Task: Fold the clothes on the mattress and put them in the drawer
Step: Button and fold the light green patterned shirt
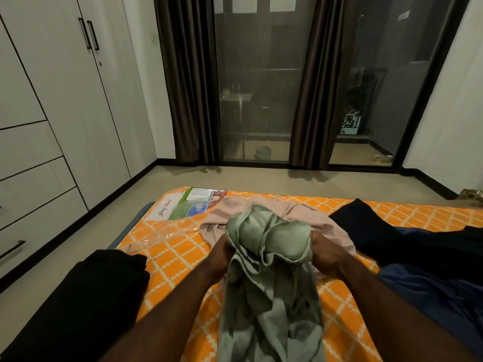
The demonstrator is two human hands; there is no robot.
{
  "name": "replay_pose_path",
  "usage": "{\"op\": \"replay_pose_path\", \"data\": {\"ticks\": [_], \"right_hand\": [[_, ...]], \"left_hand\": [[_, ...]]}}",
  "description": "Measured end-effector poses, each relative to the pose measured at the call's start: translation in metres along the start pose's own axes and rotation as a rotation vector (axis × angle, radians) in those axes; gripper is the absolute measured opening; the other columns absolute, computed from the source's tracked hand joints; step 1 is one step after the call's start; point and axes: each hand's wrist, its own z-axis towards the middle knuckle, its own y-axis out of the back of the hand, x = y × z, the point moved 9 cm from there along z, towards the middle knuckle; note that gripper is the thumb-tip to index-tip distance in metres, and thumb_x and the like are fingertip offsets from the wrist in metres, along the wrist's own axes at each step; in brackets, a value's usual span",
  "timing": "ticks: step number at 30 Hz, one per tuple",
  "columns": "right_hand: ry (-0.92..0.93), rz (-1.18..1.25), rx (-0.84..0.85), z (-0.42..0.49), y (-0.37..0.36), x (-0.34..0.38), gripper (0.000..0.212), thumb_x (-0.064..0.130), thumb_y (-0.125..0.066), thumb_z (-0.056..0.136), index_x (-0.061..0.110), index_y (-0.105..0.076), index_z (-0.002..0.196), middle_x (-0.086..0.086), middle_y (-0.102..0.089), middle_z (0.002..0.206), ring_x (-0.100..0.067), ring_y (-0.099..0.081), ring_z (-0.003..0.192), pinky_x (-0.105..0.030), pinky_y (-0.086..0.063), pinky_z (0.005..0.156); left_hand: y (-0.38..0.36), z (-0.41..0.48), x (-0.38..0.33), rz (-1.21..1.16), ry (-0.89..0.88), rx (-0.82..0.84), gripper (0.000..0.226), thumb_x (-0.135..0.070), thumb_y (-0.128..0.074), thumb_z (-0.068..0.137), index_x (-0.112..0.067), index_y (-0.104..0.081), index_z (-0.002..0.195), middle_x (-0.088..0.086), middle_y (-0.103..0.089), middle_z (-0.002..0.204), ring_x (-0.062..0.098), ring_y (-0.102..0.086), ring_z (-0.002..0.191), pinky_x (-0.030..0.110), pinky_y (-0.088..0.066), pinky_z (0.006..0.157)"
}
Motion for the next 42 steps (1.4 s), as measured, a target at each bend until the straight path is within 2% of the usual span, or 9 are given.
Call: {"op": "replay_pose_path", "data": {"ticks": [6, 10, 16, 21, 24, 30, 34, 39, 42], "right_hand": [[-0.081, -0.174, 0.127, -0.015, -0.024, 0.004, 0.049, -0.008, -0.052, 0.1, 0.025, -0.051, 0.137, 0.008, -0.064, 0.132, -0.004, -0.065, 0.116, -0.02, -0.054, 0.091], [-0.141, -0.09, 0.13, -0.023, -0.016, 0.002, 0.042, -0.002, -0.052, 0.103, 0.016, -0.055, 0.141, -0.005, -0.07, 0.129, -0.028, -0.064, 0.122, -0.045, -0.054, 0.102], [-0.229, -0.252, 0.292, -0.038, -0.027, 0.0, 0.049, -0.026, -0.04, 0.086, 0.002, -0.08, 0.094, -0.013, -0.078, 0.102, -0.025, -0.073, 0.095, -0.038, -0.059, 0.086], [-0.202, -0.23, 0.123, -0.037, -0.024, 0.005, 0.043, -0.022, -0.043, 0.088, 0.001, -0.078, 0.1, -0.006, -0.078, 0.108, -0.014, -0.072, 0.095, -0.025, -0.057, 0.074], [-0.182, -0.245, 0.142, -0.039, -0.033, 0.006, 0.025, -0.007, -0.059, 0.095, 0.006, -0.076, 0.108, -0.007, -0.077, 0.108, -0.015, -0.07, 0.094, -0.027, -0.054, 0.08], [-0.193, -0.289, 0.058, -0.053, -0.042, 0.005, 0.019, 0.021, -0.067, 0.099, 0.014, -0.078, 0.112, -0.014, -0.074, 0.116, -0.023, -0.065, 0.099, -0.032, -0.05, 0.081], [-0.153, -0.072, 0.144, -0.059, -0.053, 0.034, 0.041, 0.034, -0.069, 0.091, 0.016, -0.069, 0.128, -0.007, -0.072, 0.126, -0.027, -0.067, 0.118, -0.033, -0.055, 0.095], [0.035, -0.806, 0.242, -0.041, -0.075, 0.056, 0.106, 0.031, -0.095, 0.067, 0.037, -0.035, 0.154, 0.014, -0.052, 0.149, -0.008, -0.051, 0.132, -0.028, -0.044, 0.107], [0.267, -1.025, -0.011, -0.029, -0.069, 0.059, 0.076, 0.016, -0.079, 0.072, 0.034, -0.051, 0.141, 0.001, -0.067, 0.13, -0.025, -0.061, 0.118, -0.03, -0.045, 0.078]], "left_hand": [[0.004, -0.015, 0.017, 0.1, -0.013, -0.036, 0.038, -0.007, -0.074, 0.089, -0.015, -0.062, 0.125, -0.007, -0.072, 0.117, 0.011, -0.067, 0.111, 0.026, -0.055, 0.093], [0.003, -0.017, 0.018, 0.165, -0.079, -0.063, 0.042, -0.019, -0.076, 0.075, -0.018, -0.063, 0.114, -0.01, -0.071, 0.109, -0.001, -0.067, 0.105, 0.024, -0.053, 0.091], [-0.003, -0.031, 0.02, 0.511, -0.215, -0.171, 0.014, -0.04, -0.07, 0.083, -0.035, -0.068, 0.096, -0.015, -0.072, 0.098, 0.003, -0.066, 0.099, 0.026, -0.054, 0.087], [-0.036, -0.044, 0.004, 0.74, -0.385, 0.191, 0.056, -0.052, -0.074, 0.08, -0.029, -0.064, 0.131, -0.014, -0.059, 0.133, 0.0, -0.052, 0.124, 0.012, -0.038, 0.105], [-0.038, -0.048, 0.002, 0.735, -0.356, 0.284, 0.062, -0.05, -0.076, 0.082, -0.027, -0.059, 0.137, -0.008, -0.059, 0.138, 0.007, -0.055, 0.126, 0.022, -0.044, 0.106], [-0.027, -0.059, -0.016, 0.82, -0.39, -0.019, 0.038, -0.048, -0.068, 0.08, -0.02, -0.076, 0.104, 0.003, -0.074, 0.107, 0.02, -0.066, 0.098, 0.03, -0.051, 0.075], [-0.02, -0.05, -0.03, 0.785, -0.392, -0.267, 0.028, -0.046, -0.067, 0.08, -0.019, -0.072, 0.087, 0.003, -0.071, 0.087, 0.027, -0.066, 0.084, 0.031, -0.045, 0.064], [-0.027, -0.032, -0.041, 0.47, -0.359, -0.34, 0.015, -0.031, -0.073, 0.081, -0.021, -0.072, 0.092, -0.006, -0.072, 0.092, 0.013, -0.069, 0.089, 0.025, -0.055, 0.076], [-0.029, -0.021, -0.042, 0.317, -0.352, -0.326, 0.016, -0.027, -0.067, 0.08, -0.019, -0.069, 0.094, -0.004, -0.07, 0.094, 0.012, -0.068, 0.091, 0.015, -0.051, 0.08]]}}
